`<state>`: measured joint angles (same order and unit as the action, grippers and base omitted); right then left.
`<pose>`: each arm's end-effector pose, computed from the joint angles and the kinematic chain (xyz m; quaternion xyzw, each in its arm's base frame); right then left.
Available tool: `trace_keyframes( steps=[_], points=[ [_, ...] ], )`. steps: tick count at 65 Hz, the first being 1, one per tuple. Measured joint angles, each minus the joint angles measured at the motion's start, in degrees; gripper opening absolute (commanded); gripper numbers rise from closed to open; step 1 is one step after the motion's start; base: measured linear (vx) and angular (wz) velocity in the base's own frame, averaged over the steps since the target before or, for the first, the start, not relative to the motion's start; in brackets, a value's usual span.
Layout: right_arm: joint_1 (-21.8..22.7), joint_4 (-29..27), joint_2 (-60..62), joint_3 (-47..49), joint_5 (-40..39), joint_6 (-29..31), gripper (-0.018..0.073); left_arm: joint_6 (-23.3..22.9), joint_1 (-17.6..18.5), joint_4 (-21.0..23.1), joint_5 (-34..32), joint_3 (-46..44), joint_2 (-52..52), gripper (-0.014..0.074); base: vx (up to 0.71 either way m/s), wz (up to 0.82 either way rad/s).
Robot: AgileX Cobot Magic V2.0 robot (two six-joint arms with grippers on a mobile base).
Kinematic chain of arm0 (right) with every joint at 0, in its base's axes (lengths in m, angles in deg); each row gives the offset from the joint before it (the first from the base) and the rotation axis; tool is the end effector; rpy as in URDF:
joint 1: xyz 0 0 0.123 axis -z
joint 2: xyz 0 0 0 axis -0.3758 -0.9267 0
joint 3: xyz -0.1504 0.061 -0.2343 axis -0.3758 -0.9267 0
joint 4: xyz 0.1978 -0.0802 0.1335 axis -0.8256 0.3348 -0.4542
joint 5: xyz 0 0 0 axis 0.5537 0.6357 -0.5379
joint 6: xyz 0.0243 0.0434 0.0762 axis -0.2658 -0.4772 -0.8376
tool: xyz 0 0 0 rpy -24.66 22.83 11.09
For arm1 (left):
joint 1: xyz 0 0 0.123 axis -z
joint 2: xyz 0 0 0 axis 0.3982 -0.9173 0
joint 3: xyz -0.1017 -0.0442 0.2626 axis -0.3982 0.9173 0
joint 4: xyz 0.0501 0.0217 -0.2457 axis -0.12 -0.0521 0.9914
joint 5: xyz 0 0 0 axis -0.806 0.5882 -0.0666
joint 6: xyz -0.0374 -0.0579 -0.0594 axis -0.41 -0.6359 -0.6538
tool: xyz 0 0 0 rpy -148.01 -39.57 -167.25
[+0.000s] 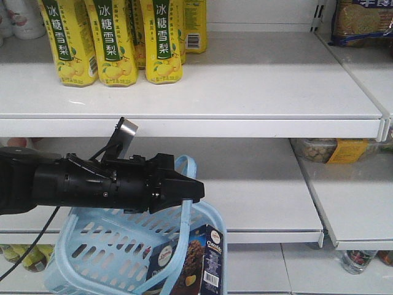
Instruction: Left arm holds basket, right arm returns cookies
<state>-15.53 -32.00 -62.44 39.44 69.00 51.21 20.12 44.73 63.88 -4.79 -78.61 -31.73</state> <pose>0.0564 -0.0071 0.1961 0.0371 0.7128 -0.0491 0.6987 0.2637 -0.1782 0.2476 0.0164 0.8119 -0.5628 0.1545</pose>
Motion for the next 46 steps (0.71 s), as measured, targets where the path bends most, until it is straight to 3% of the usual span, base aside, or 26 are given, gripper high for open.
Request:
trace_keyframes(
  steps=[25,38,46],
  points=[
    [0.0,-0.2,0.0,0.0,-2.9,-0.1,-0.0006,0.0,0.0,0.0,0.0,0.0,0.0,-0.0003,0.00,0.00],
    [0.0,-3.4,0.0,0.0,-9.3,-1.4,-0.0006,0.0,0.0,0.0,0.0,0.0,0.0,-0.0003,0.00,0.00],
    [0.0,-4.8,-0.4,1.0,-6.9,-2.4,-0.0006,0.0,0.0,0.0,0.0,0.0,0.0,-0.0003,0.00,0.00]
  ],
)
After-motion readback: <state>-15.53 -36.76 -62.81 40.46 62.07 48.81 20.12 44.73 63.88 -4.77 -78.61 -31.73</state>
